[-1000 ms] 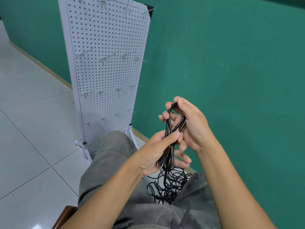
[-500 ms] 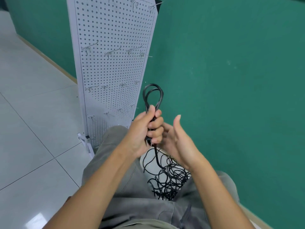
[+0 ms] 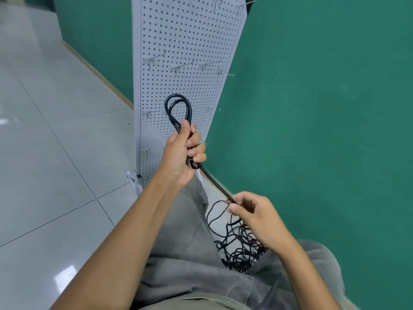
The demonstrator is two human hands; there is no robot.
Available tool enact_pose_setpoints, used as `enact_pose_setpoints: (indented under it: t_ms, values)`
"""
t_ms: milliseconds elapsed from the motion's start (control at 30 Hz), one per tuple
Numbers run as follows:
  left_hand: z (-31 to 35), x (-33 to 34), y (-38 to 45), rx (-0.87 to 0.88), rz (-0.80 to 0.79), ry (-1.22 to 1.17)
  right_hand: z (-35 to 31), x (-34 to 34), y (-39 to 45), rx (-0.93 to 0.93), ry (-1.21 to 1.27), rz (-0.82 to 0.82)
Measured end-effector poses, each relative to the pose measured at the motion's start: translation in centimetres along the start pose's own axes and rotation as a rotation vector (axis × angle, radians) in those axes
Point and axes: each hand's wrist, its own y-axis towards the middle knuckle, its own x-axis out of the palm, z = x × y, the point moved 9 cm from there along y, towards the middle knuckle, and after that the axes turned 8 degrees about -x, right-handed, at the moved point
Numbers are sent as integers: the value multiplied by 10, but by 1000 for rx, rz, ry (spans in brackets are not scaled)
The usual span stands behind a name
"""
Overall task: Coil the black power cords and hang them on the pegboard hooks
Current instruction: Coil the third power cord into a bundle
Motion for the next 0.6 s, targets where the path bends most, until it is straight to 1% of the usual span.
enact_pose_setpoints:
  t_ms: [67,133,200,267,333,400,500,600]
  values:
    - [0,-8,1,11,50,27,-8,-9,-2,-33,-51,25]
    - [-1,-13,2,12,88,79,-26,-18,-4,-86,-44,48]
    - [-6,-13,2,-7,118,175,-54,-27,-6,-203,-121,77]
    - [-19,-7,1,-49,116,295,-81,-34,-5,-327,-239,110]
    - [-38,4,-1,-111,67,376,-102,-43,-2,-400,-308,167]
    - [-57,19,-7,-176,-1,434,-115,-53,2,-424,-348,231]
    - [-79,39,-17,-232,-91,508,-121,-66,10,-387,-330,307]
    - [-88,53,-25,-238,-176,607,-119,-75,15,-314,-293,374]
